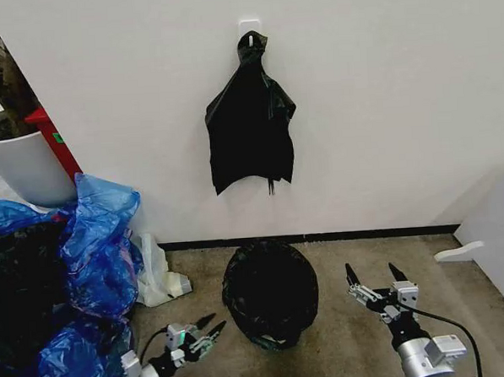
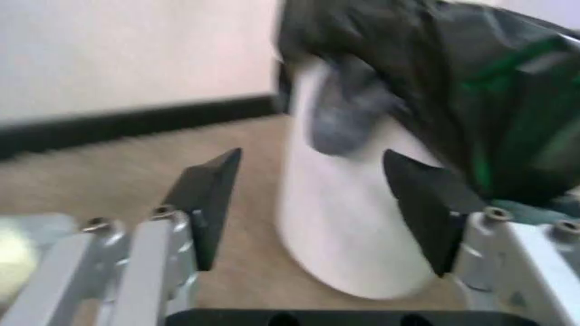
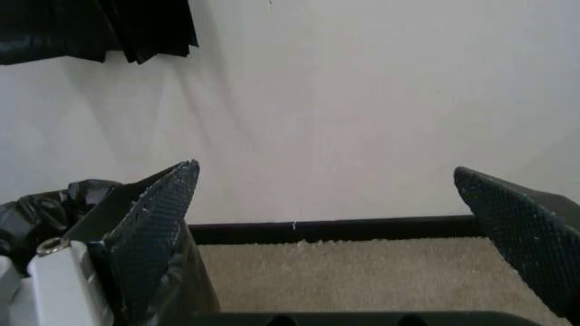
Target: Place the garbage bag over the trash bin.
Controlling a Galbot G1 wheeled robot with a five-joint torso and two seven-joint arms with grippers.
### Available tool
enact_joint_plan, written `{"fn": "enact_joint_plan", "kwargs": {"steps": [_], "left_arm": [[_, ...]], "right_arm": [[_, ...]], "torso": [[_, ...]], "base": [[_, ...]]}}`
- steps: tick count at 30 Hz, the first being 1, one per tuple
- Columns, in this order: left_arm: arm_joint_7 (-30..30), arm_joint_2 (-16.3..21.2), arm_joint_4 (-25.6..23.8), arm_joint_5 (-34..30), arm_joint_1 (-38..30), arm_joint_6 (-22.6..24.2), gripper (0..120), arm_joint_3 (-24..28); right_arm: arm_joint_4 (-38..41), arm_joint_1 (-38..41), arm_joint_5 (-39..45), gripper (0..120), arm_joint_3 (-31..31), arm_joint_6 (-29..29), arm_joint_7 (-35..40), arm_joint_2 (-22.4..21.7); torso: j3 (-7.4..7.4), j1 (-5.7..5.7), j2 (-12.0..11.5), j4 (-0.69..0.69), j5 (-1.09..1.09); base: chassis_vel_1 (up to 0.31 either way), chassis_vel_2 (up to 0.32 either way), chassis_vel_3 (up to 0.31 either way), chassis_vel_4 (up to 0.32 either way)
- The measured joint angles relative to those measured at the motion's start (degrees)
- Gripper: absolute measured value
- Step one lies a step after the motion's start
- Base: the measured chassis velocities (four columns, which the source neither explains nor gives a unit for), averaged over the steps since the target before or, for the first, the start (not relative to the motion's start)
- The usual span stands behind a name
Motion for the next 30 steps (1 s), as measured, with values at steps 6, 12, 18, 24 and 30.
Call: {"fn": "enact_joint_plan", "kwargs": {"steps": [6,12,18,24,30], "left_arm": [[-4.9,-0.1,1.7,3.3,-2.2,-6.4,89,2.4],[-6.1,0.3,3.7,11.9,-5.8,-6.9,100,4.2],[-7.0,0.3,3.6,15.7,-7.1,-6.3,100,4.8],[-7.0,0.6,3.5,16.7,-8.4,-5.3,100,5.1],[-7.0,0.7,3.4,16.6,-10.2,-3.2,100,5.6]], "right_arm": [[-1.1,1.1,0.0,100,-1.2,0.0,-0.1,0.2],[-0.4,2.0,1.1,100,-2.6,-1.0,0.3,0.4],[-0.7,2.1,1.5,100,-2.3,-0.9,0.4,0.7],[-0.8,1.8,1.8,100,-2.4,-0.8,0.4,1.1],[-0.7,1.5,1.7,100,-2.4,-0.7,0.3,1.2]], "torso": [[0.0,0.0,0.0,-0.03,-0.01],[0.0,0.01,0.0,-0.02,-0.01],[0.0,0.01,0.0,-0.01,-0.02],[0.0,0.01,0.0,-0.01,-0.01],[0.0,0.01,0.0,-0.02,-0.01]], "base": [[0.0,0.0,0.0,0.0],[0.0,0.0,0.0,0.0],[0.0,0.0,0.0,0.0],[0.0,0.0,0.0,0.0],[0.0,0.0,0.0,0.0]]}}
